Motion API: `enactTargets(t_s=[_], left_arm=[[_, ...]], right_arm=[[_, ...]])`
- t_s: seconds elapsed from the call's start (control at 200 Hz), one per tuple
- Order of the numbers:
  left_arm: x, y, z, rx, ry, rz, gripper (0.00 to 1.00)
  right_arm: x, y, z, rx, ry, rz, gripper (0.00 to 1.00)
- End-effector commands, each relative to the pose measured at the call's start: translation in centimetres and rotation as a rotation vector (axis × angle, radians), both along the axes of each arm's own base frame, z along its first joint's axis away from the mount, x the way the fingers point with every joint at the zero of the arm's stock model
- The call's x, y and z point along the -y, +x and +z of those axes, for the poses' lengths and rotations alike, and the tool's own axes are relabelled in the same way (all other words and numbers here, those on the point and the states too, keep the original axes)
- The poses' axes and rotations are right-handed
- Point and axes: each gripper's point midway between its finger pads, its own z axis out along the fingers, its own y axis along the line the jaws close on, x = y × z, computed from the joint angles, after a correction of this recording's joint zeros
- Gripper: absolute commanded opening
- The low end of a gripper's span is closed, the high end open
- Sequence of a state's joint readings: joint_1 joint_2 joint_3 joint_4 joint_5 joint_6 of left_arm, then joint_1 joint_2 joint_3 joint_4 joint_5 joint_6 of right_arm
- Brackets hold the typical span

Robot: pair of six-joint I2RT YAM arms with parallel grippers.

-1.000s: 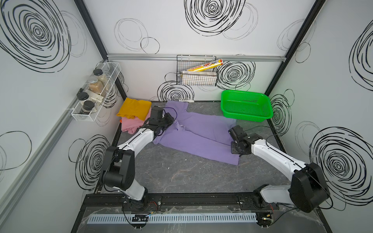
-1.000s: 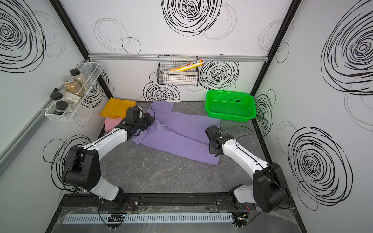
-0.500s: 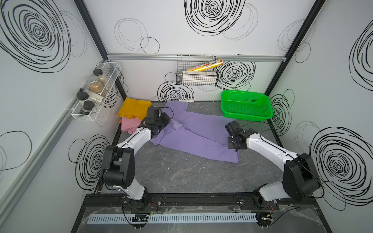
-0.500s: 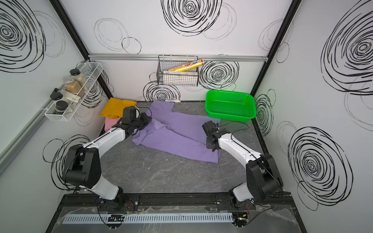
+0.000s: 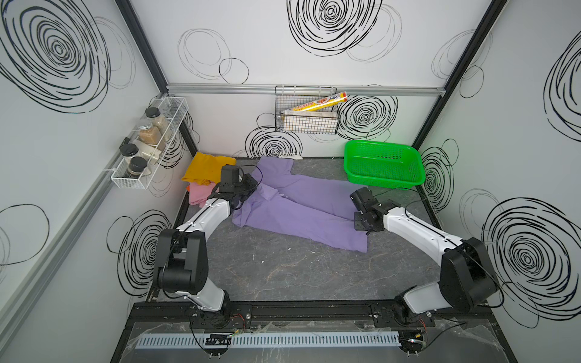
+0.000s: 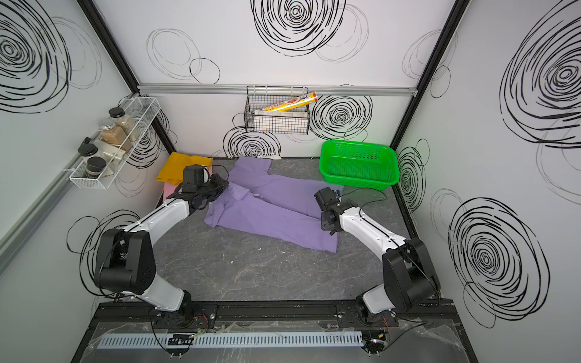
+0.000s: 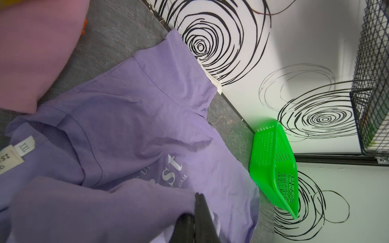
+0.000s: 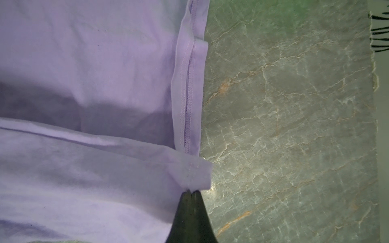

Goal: Fold and stack t-shirts
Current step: Fold the T-shirt.

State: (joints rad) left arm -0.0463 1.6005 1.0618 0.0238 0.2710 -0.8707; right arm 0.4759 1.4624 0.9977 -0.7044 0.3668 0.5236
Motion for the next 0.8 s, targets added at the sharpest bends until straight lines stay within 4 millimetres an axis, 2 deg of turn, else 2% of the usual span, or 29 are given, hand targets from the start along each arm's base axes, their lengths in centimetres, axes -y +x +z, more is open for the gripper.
enactTargets(t_s=[0.0,0.08,0.105,0.165,0.2,0.27,0.33,0.345,0.521,0.676,0.796], left_arm=[[-0.7,2.0,1.0,0.057,0.031,0.017,0.0],[-1.0,2.6,0.0,0.042,0.051,0.026,0.0],[-1.1,2.8,-0.3,0.035,0.056,0.029,0.06],[-1.1,3.3,-1.0,0.025,0.07,0.029,0.48],[-1.3,3.6,-1.4,0.008,0.084,0.037,0.71],[-1.1,4.1,-2.0,-0.012,0.1,0.026,0.98],[-0.9,4.1,-1.8,-0.008,0.11,0.02,0.99],[-0.8,4.1,-1.6,-0.003,0.111,0.019,0.99],[0.3,2.9,0.1,0.022,0.121,-0.017,0.99],[1.2,0.6,2.0,0.041,0.121,-0.037,0.99],[1.9,-1.1,2.3,0.029,0.117,-0.062,0.99]], right_arm=[[0.3,0.3,-0.2,0.001,-0.037,0.003,0.0],[0.4,0.3,-0.5,-0.005,-0.044,0.004,0.0],[0.4,0.3,-0.5,-0.007,-0.047,0.006,0.02],[0.5,0.3,-0.5,-0.011,-0.056,0.006,0.23],[0.5,0.3,-0.5,-0.011,-0.059,0.004,0.42],[0.5,0.4,-0.1,-0.003,-0.057,0.003,0.76],[0.5,0.4,0.4,0.013,-0.049,-0.003,0.98],[0.5,0.4,0.5,0.017,-0.046,-0.003,1.0],[-0.1,0.3,1.7,0.043,0.01,0.016,1.0],[-1.5,0.3,2.9,0.075,0.1,0.047,1.0],[-2.9,0.4,3.2,0.093,0.18,0.087,1.0]])
